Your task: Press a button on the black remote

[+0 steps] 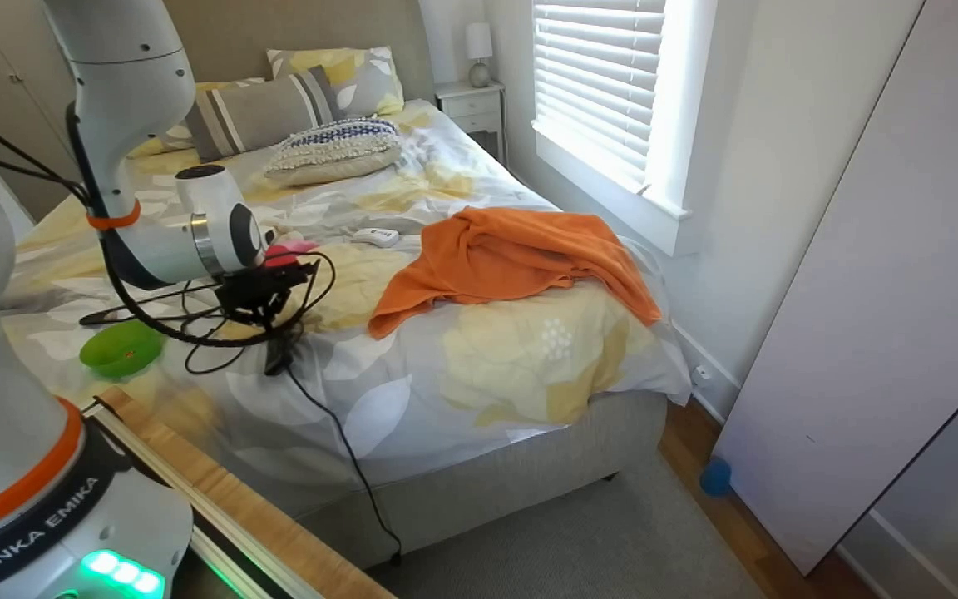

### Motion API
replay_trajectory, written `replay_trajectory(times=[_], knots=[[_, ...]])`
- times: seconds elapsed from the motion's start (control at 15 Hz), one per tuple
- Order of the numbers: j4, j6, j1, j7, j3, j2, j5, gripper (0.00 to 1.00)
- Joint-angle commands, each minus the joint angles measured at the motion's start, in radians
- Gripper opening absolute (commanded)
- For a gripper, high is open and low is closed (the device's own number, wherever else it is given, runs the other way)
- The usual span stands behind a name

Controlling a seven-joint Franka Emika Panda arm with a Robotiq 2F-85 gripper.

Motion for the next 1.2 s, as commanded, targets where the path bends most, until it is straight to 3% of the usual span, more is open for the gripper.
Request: replay_trajectory(times=[0.0, 0.27, 0.87, 1.0, 1.07, 1.13], knots=[[-0.030, -0.051, -0.078, 0.018, 0.043, -0.026, 0.007, 0.00], [-0.077, -0.035, -0.203, 0.012, 0.152, -0.077, 0.014, 0.00], [-0.221, -0.058, -0.607, 0.024, 0.512, -0.176, 0.079, 0.00], [-0.249, -0.057, -0.631, 0.048, 0.526, -0.224, 0.106, 0.00], [-0.263, -0.062, -0.607, 0.073, 0.499, -0.272, 0.125, 0.00], [-0.275, -0.079, -0.593, 0.092, 0.481, -0.314, 0.141, 0.26]])
